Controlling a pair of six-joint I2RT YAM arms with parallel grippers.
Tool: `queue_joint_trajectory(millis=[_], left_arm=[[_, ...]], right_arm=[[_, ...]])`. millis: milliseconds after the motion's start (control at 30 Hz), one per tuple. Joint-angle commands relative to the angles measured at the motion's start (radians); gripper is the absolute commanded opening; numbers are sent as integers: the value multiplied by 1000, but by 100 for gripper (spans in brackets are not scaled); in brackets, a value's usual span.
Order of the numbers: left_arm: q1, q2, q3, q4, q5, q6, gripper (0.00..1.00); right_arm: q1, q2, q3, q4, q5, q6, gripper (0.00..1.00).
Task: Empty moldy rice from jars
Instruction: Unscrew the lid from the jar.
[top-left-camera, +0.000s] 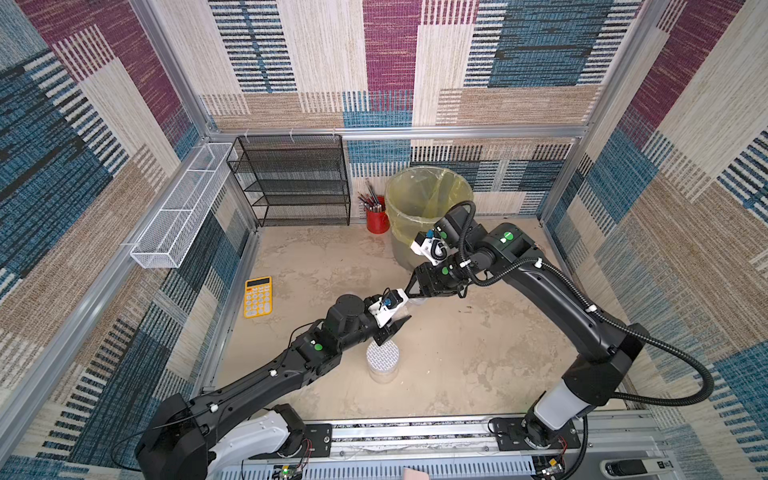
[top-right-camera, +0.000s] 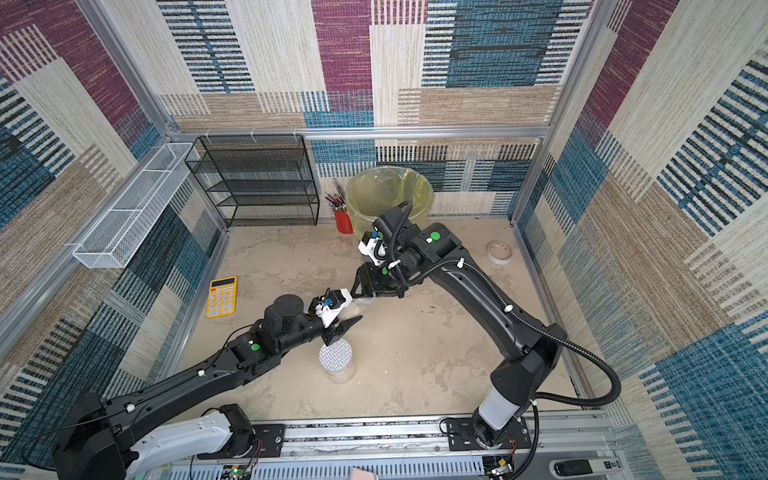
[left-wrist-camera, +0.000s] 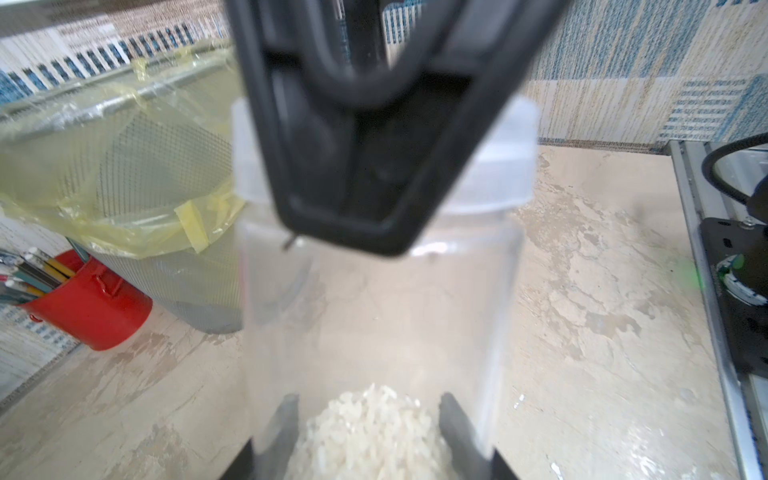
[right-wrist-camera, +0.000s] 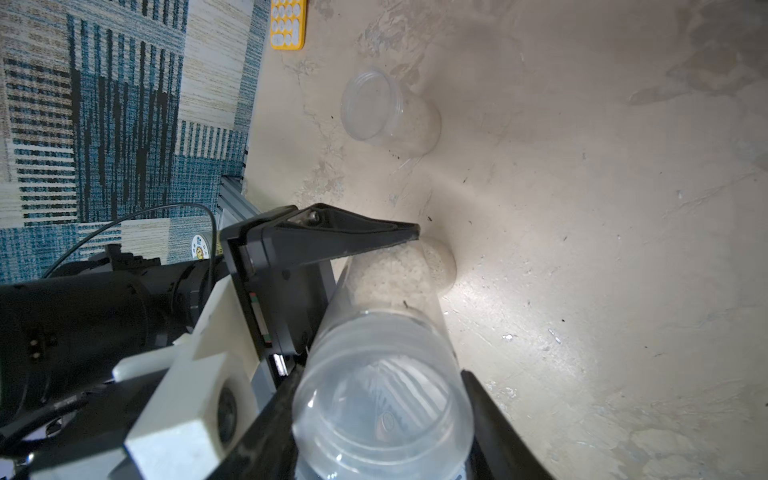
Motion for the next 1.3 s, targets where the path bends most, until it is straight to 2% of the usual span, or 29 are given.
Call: queue_joint_trajectory(millis=[0,100,333,400,533,733,833,1267], left_arm=[[1,-6,-9,-8,44,-12,0],[2,-18,-19,-9,65,-22,0],[13,-42,-42,6,122,-51,0],[13,-41,-40,-1,130,-51,0],[14,-40,-39,-18,145,-44,0],[14,-41,-29,-49,160,-36,0],[14,-42,-26,-70,157,-25,0],[14,-13,-2,-101,175,-19,0]], right_arm=[[0,-79,-43,237,-40,-105,50],[-5,-91,-93,287,-104,-161,50],[-17,-25,-60,308,-174,-336,51],[-19,-4,-31,279,-223,-417,52],[-47,54,90,180,-228,-565,53],[-119,84,99,170,-255,-696,48],[-141,85,99,185,-296,-710,45],[-141,106,99,121,-352,-964,53]])
